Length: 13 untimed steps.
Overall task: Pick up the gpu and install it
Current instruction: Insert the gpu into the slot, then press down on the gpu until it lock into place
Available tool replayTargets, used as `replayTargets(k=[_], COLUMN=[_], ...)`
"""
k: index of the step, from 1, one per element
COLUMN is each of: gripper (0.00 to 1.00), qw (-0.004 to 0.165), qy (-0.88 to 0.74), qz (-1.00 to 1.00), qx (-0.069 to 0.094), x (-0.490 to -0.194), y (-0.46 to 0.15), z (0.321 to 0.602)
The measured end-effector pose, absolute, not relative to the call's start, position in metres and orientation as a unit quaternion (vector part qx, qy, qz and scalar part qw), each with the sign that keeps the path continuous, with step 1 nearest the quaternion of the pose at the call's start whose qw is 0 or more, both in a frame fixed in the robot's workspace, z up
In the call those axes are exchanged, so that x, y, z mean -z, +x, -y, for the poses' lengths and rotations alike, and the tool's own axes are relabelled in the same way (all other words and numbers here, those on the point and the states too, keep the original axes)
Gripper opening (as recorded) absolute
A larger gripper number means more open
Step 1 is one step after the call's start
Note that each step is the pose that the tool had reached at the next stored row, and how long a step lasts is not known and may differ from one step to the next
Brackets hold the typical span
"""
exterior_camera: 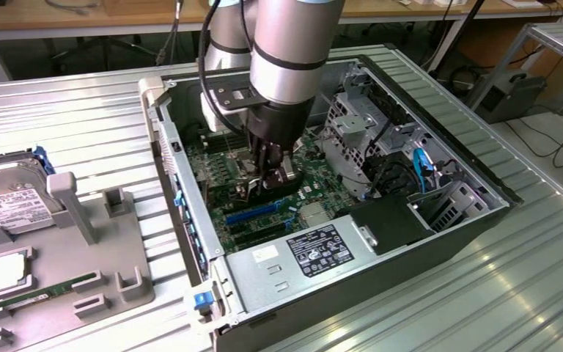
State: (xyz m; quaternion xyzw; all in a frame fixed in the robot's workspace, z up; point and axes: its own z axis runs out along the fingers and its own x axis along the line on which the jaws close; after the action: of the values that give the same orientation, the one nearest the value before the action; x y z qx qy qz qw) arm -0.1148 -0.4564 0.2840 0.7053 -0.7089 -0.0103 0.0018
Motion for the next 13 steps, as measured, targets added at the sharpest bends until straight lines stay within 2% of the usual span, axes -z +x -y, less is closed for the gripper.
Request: replayTargets(k=[13], gripper=[0.26], qw=[0.001], qy=[0.706], qz=[0.708], qx=[0.011], x=[-0.268], y=[-0.118], z=[0.459])
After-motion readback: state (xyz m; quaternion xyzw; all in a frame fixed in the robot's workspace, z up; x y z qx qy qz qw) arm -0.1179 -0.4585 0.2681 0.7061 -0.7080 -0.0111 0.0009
